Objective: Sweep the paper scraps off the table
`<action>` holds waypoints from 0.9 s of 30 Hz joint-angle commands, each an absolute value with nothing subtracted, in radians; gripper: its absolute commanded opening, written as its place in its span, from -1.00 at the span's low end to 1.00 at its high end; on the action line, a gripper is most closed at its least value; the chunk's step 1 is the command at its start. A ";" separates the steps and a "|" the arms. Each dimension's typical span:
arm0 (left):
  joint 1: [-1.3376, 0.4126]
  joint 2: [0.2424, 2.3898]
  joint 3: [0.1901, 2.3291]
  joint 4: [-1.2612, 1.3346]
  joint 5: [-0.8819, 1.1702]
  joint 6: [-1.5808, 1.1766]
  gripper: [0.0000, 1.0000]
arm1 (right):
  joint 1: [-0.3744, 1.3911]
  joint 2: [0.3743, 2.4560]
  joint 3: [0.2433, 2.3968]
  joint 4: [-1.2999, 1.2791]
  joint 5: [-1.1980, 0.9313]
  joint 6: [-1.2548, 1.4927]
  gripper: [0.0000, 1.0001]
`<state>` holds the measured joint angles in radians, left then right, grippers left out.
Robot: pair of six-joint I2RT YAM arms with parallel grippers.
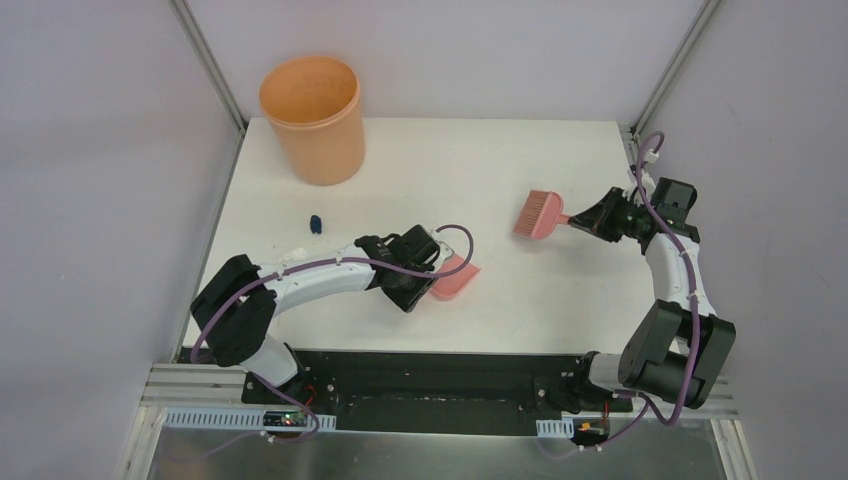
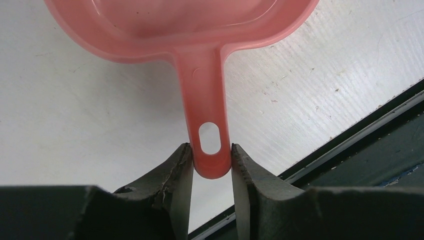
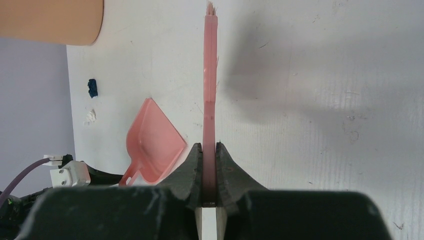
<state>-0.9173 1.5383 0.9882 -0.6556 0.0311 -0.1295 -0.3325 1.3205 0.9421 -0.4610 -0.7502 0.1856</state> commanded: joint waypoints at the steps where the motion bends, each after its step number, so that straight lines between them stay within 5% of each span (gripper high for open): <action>1: -0.925 1.545 1.014 -0.633 0.039 -0.126 -0.41 | -0.344 1.310 0.966 -0.433 -0.790 0.179 -1.00; 12: -0.926 1.450 1.005 -0.658 0.005 -0.152 -0.60 | -0.347 1.292 0.960 -0.433 -0.790 0.179 -1.00; 19: -0.925 1.229 1.025 -0.830 -0.202 -0.189 -0.72 | -0.312 1.234 0.935 -0.408 -0.760 0.180 -1.00; 23: -0.925 1.119 1.055 -0.948 -0.328 -0.231 -1.00 | -0.145 1.253 0.981 -0.451 -0.701 0.152 -1.00; 27: -0.919 1.019 1.062 -1.082 -0.516 -0.368 -1.00 | 0.061 1.341 1.072 -0.509 -0.780 0.137 -1.00</action>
